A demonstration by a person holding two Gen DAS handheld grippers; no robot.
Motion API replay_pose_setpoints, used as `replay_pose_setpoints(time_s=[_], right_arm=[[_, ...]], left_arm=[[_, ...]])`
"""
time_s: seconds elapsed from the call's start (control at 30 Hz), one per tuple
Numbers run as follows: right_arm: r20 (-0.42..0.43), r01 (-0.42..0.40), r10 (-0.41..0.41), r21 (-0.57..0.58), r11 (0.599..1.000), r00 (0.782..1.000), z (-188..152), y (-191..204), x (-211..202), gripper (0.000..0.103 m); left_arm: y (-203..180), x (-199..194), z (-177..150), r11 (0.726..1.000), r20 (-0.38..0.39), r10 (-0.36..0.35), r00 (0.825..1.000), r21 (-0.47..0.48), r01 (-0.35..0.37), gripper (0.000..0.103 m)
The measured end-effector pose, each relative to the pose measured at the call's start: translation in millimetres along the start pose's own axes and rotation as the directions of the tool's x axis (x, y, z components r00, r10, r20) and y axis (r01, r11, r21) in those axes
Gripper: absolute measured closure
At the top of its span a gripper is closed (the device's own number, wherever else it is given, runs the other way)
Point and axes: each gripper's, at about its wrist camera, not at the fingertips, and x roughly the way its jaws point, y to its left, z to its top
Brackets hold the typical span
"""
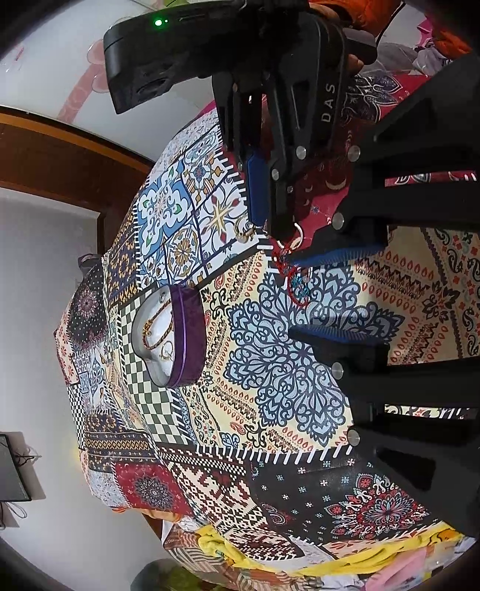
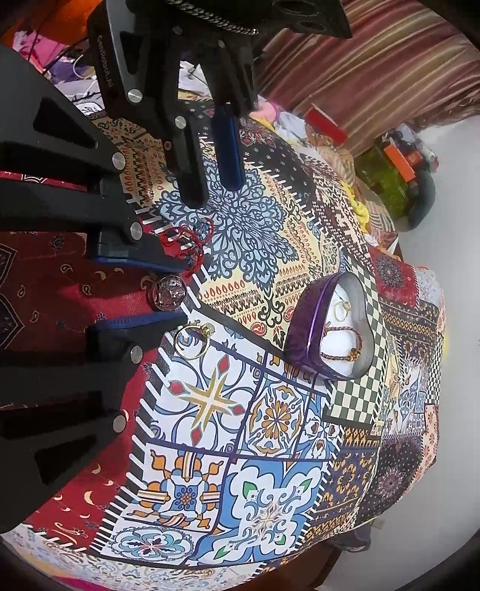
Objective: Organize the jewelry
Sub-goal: 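Grasp the silver ring charm with the right tool and lift it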
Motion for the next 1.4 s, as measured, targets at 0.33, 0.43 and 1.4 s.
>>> replay_pose_setpoints(time_s=[0.33, 0.43, 1.4], right_arm=[[0.058, 0.052, -0.052, 0.005, 0.999, 0.997, -0.1, -8.1, -25.2, 0.084], [0.072, 0.080, -0.080, 0.012, 0.997, 0.994, -0.9, -13.9, -31.5, 0.084], [0.106, 0.113, -0.118, 0.045, 0.993, 0.987, -14.4, -36.9, -52.5, 0.084]], left_arm=[[-20.3, 0.5, 2.2, 0.998, -0.001, -0.048, 0.999, 0.035, 0.048, 0.072], [-28.3, 3.5, 2.7, 0.997, -0.008, -0.066, 0.998, 0.044, 0.066, 0.072], [-39.2, 39.9, 17.3, 0.999, -0.033, -0.035, 0.999, -0.020, 0.035, 0.091]])
